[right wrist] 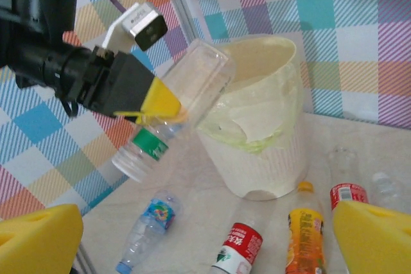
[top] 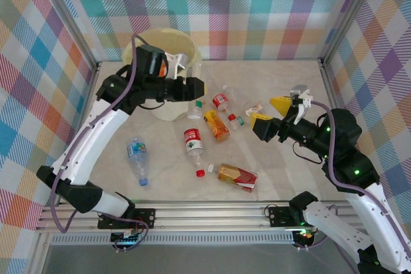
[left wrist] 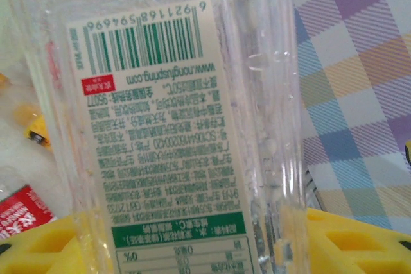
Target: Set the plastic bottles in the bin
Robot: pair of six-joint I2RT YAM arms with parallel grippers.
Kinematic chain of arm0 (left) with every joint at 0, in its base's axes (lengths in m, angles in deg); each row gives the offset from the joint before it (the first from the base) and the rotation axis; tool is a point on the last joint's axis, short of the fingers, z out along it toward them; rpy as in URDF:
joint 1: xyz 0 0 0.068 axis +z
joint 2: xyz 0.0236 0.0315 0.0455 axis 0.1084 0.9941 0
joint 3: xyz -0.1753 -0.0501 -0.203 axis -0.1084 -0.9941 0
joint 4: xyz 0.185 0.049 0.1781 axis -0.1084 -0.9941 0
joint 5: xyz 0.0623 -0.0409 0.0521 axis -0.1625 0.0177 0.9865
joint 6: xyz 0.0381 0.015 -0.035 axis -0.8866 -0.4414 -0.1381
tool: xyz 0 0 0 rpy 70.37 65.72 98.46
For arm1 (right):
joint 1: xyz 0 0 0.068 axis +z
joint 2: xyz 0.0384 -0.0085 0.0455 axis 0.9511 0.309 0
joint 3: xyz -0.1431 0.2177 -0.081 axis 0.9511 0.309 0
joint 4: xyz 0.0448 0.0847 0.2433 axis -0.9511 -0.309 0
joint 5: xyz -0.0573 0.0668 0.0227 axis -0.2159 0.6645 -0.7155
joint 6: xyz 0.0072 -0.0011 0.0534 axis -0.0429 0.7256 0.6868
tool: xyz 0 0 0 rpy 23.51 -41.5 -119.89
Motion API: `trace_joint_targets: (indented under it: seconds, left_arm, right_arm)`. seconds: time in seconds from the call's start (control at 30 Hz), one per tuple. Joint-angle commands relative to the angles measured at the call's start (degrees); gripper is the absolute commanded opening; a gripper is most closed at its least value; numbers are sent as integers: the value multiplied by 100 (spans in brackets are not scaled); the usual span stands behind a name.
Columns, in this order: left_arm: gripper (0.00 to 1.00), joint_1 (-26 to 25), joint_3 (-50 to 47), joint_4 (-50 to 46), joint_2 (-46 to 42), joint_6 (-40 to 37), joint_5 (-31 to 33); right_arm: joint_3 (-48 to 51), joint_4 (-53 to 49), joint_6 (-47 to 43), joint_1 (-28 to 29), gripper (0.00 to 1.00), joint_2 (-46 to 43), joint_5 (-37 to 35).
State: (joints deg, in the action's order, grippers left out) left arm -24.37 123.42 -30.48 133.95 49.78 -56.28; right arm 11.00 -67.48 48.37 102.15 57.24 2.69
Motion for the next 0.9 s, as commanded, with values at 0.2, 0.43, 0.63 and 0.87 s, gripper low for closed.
trace_joint_targets:
  seconds: [0.2, 0.43, 0.63, 0.87]
  left_arm:
    - [61, 952, 1379, -876, 705, -376, -63]
    - [61, 1474, 1924, -652, 1063, -424, -117]
    - [61, 1744, 2099, -362, 1403, -506, 9]
    - [61, 2008, 2392, -111, 1868, -560, 83]
  right_arm:
    - [330, 457, -552, 26, 100, -205, 283]
    - [322, 378, -416, 26, 100, -264, 209]
    - [322, 353, -69, 26, 100, -262, -138]
    - [260, 202, 91, 26, 100, -197, -270]
